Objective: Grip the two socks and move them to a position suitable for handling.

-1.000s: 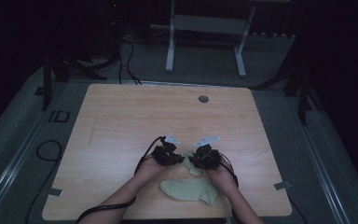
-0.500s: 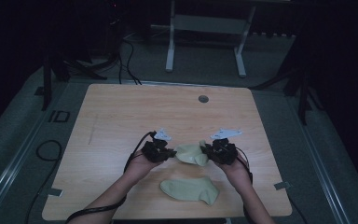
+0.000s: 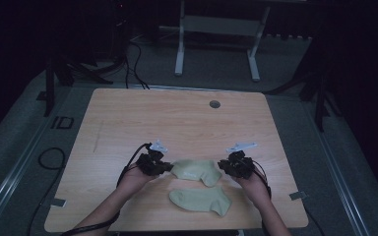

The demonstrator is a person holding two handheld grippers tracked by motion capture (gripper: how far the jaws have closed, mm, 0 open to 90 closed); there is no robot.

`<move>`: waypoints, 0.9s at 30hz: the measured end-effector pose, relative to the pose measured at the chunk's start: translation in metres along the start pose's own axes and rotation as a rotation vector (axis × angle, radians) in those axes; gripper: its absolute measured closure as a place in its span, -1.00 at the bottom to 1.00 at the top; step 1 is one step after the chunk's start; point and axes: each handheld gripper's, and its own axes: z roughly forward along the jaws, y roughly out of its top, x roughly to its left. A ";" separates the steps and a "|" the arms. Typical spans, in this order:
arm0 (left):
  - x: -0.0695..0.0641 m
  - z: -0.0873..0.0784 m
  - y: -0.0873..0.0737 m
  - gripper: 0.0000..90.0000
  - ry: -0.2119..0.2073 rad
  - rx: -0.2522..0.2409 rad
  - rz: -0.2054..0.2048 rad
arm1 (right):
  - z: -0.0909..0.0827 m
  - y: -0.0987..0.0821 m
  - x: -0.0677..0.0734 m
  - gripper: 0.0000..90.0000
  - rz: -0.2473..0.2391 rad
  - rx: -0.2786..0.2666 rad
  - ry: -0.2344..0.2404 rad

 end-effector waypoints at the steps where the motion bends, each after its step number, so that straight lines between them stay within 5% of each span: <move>1: 0.002 0.004 -0.002 0.95 -0.012 0.007 -0.006 | 0.004 -0.001 -0.002 0.79 0.006 0.010 0.001; 11: 0.007 0.009 -0.010 0.89 -0.066 0.012 -0.068 | 0.014 0.003 0.011 0.86 -0.012 0.004 0.023; 14: 0.007 0.009 -0.011 0.70 -0.062 0.008 -0.066 | 0.016 0.003 0.015 0.86 -0.033 0.012 0.026; 15: 0.010 0.003 -0.013 0.39 -0.037 -0.023 -0.069 | 0.018 0.003 0.017 0.89 -0.044 0.016 0.018; 17: 0.011 -0.002 -0.013 0.19 -0.003 -0.041 -0.063 | 0.017 0.002 0.018 0.95 -0.036 0.007 0.017; 22: 0.014 -0.019 -0.009 0.33 0.025 -0.149 -0.083 | 0.011 0.003 0.018 1.00 -0.039 -0.017 -0.011; 27: -0.003 -0.016 0.002 0.88 -0.016 -0.147 0.008 | 0.010 0.005 0.022 1.00 -0.048 -0.022 0.002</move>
